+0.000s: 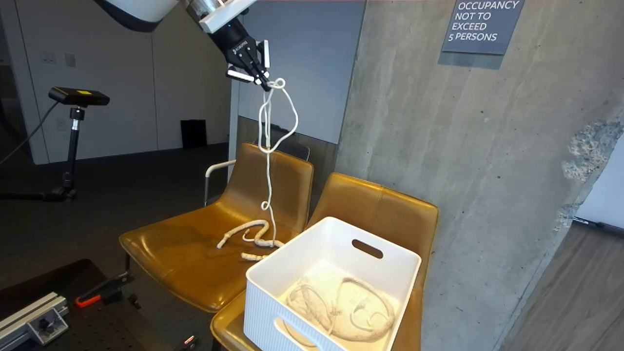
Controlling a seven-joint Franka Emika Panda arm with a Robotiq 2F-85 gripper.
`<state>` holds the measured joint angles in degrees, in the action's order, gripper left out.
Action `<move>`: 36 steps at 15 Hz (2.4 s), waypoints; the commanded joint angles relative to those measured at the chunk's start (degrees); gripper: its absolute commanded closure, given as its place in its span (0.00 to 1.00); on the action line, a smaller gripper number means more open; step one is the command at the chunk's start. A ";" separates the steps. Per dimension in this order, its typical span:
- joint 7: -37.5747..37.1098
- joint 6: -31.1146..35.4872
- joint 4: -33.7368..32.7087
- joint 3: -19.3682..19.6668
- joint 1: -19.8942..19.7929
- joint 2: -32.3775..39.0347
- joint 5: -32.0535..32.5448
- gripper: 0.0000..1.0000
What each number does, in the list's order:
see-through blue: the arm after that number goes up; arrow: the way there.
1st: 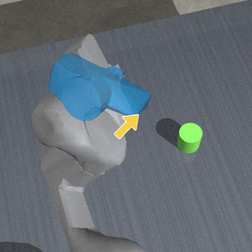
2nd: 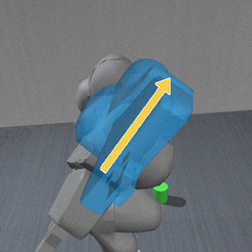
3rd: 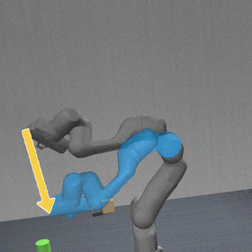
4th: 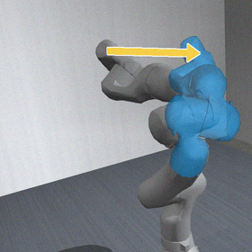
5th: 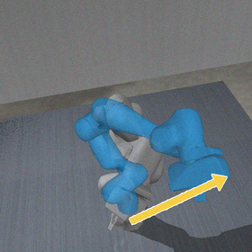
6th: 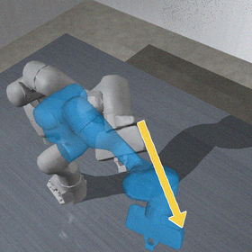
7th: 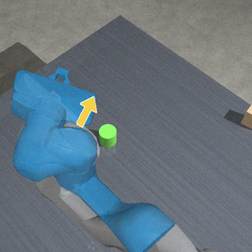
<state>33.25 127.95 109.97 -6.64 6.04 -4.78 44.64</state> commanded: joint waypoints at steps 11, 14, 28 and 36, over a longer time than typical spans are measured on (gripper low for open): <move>-9.74 -0.37 4.58 -2.94 3.42 9.04 -7.18 0.42; -8.65 1.81 6.74 -0.39 0.54 8.23 -8.23 0.19; 10.53 29.98 11.63 13.70 -18.63 18.79 -16.39 0.00; 23.60 32.95 -0.85 9.91 -24.97 36.38 -28.02 0.00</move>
<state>52.57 160.61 115.88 5.55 -16.29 24.97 19.96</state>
